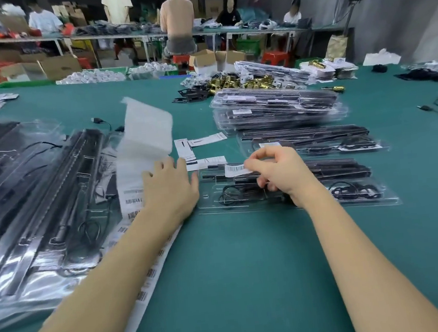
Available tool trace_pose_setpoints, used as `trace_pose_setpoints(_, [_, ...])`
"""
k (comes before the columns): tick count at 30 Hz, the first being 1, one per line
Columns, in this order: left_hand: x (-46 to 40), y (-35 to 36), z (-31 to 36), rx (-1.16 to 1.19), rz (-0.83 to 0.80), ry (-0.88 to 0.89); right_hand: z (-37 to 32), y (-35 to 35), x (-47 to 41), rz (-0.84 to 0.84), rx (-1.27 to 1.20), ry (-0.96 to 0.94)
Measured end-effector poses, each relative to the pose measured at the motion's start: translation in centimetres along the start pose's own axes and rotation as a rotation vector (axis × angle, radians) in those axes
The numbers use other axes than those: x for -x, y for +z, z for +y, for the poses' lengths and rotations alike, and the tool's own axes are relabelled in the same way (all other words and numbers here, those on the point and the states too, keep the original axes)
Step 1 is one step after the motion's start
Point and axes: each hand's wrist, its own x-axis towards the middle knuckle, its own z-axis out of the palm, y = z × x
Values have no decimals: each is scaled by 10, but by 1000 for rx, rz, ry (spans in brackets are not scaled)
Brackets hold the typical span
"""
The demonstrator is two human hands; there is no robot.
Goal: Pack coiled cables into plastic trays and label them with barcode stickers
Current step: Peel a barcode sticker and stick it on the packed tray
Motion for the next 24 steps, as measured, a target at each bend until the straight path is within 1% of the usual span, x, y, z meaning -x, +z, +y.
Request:
trace_pose_setpoints(3, [2, 10, -10, 423, 198, 162, 1, -5, 4, -21, -67, 58])
trace_pose_setpoints(5, [4, 8, -12, 600, 246, 258, -1, -5, 5, -48, -55, 68])
trace_pose_setpoints(6, [5, 6, -12, 669, 231, 294, -3, -4, 5, -55, -48, 69])
trace_pose_setpoints(10, [8, -2, -8, 965, 88, 381, -8, -2, 6, -82, -9, 79])
trace_pose_setpoints(12, [9, -3, -6, 978, 74, 439, -9, -3, 6, -108, -3, 96])
trace_pose_setpoints(14, [9, -1, -5, 961, 94, 489, -10, -4, 7, -140, -29, 121])
trace_pose_setpoints(18, [7, -2, -6, 947, 131, 539, -11, -8, 6, -178, -72, 152])
trace_pose_setpoints(21, [7, -3, -5, 919, 133, 558, -11, -9, 7, -215, -33, 174])
trace_pose_setpoints(24, [7, -3, -5, 935, 99, 530, -11, -11, 8, -217, -1, 187])
